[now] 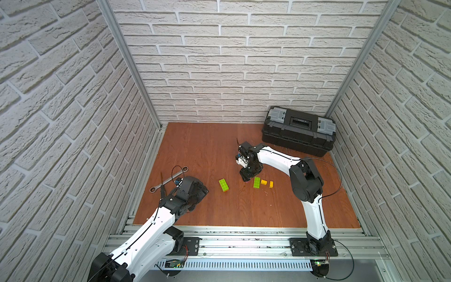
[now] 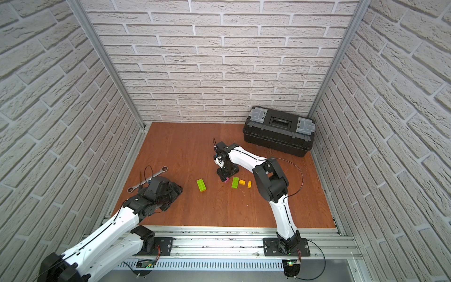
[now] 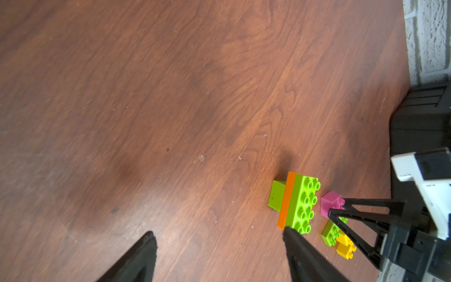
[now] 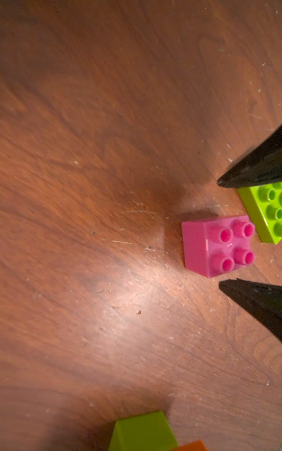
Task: Assemble a carrot with lego
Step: Pick up the lego brick from the center of the board.
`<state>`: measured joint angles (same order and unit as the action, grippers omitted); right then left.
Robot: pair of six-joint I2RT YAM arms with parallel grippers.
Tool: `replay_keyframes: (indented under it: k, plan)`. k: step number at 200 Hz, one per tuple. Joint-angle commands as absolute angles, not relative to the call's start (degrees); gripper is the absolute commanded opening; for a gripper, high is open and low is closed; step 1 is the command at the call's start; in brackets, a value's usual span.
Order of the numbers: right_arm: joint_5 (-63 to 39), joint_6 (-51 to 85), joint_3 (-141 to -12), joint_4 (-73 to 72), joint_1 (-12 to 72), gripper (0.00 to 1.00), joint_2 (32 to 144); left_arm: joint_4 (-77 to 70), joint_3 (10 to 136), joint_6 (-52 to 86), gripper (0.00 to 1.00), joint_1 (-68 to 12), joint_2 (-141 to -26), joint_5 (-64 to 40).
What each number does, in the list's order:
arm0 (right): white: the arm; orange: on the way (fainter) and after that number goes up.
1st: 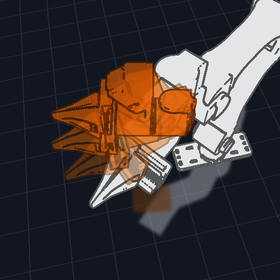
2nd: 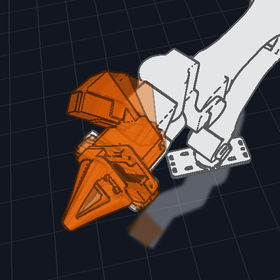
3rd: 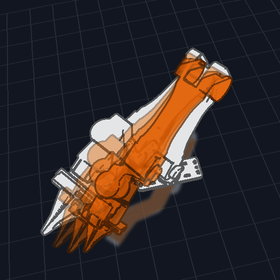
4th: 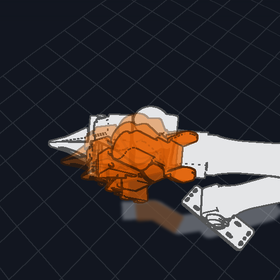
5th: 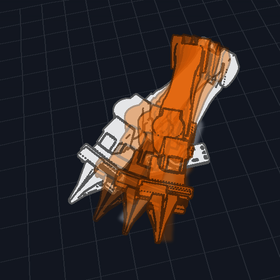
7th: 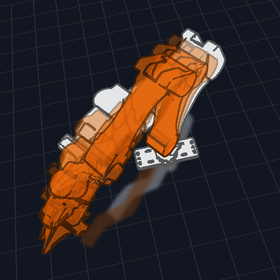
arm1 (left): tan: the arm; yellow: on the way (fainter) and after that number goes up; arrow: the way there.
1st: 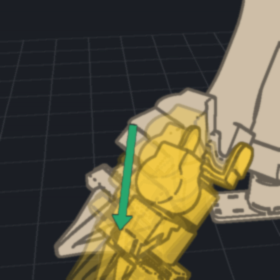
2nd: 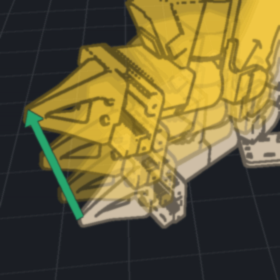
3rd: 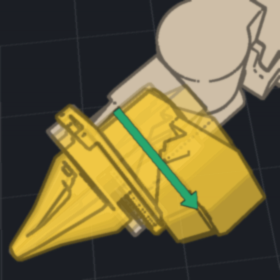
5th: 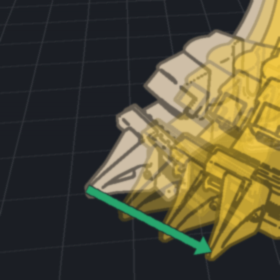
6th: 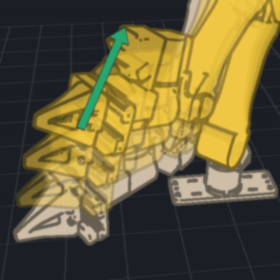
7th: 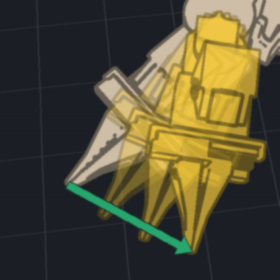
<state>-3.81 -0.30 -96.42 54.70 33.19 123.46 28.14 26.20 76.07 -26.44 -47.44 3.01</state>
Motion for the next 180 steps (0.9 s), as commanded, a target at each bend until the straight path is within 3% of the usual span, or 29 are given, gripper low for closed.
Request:
replay_keyframes:
  k: [1, 54, 94, 150, 180]
  plan:
    - [-2.4, -0.5, -97.5, 55.2, 33.7, 0.59, 124.3, 26.4, 27.9, 75.4, 0.84, -26.8, -47.5, 2.8]
    - [-2.3, 0.0, -98.2, 55.7, 34.4, 0.48, 124.2, 25.8, 27.8, 75.4, 0.84, -26.9, -48.2, 2.5]
    - [-1.2, 1.2, -98.2, 55.8, 34.9, 0.44, 124.1, 25.8, 27.7, 75.3, 0.84, -26.9, -48.3, 2.6]
    - [-0.5, 5.8, -101.2, 58.7, 35.2, 0.26, 122.0, 24.1, 27.8, 74.4, 0.85, -26.9, -50.1, 2.1]
    - [-0.4, 9.5, -104.9, 62.8, 35.2, 0.22, 120.9, 22.8, 29.2, 73.2, 0.84, -26.9, -53.5, 0.9]
